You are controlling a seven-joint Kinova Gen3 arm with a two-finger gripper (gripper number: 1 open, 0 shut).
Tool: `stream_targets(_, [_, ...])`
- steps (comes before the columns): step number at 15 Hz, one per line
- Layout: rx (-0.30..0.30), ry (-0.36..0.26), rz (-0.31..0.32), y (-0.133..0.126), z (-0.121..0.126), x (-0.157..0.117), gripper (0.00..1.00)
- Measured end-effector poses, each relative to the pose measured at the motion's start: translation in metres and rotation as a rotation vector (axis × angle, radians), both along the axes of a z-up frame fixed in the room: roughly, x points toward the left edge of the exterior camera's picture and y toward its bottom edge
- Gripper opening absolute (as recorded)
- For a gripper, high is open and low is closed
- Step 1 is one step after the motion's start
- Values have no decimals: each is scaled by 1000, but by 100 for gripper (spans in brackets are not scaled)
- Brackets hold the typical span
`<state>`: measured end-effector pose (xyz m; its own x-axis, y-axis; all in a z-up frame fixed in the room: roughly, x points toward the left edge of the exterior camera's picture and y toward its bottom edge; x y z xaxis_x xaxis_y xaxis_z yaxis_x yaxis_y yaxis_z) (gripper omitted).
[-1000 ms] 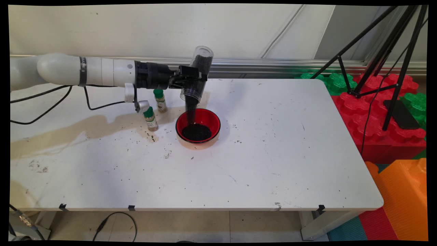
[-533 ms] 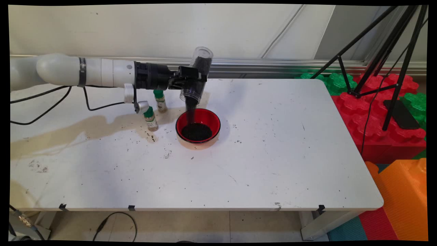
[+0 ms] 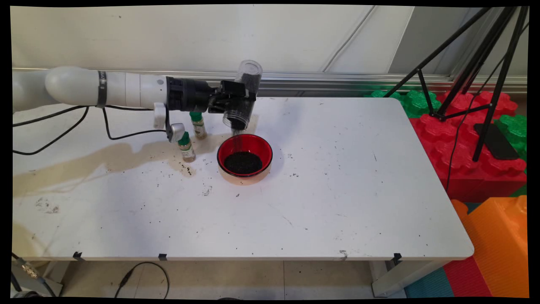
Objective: Pour the black seasoning powder in the red bowl
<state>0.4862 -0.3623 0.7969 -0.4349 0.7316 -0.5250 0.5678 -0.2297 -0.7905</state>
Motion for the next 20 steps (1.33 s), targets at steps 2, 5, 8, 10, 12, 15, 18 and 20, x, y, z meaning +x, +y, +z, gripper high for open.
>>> stream_targets(2, [24,20,10,-1,-1,0,0])
stream_targets(5, [64,53,31,-2,-1,0,0])
stream_targets(8, [98,81,51,-4,-1,0,0])
stream_targets(10, [121,101,64,-5,-1,0,0])
stream_targets(12, [150,126,80,-5,-1,0,0])
stream_targets(15, [197,166,105,-6,-1,-1,0])
stream_targets(18, [251,213,131,-5,1,-1,0])
stream_targets(20, [302,257,153,-5,2,-2,0])
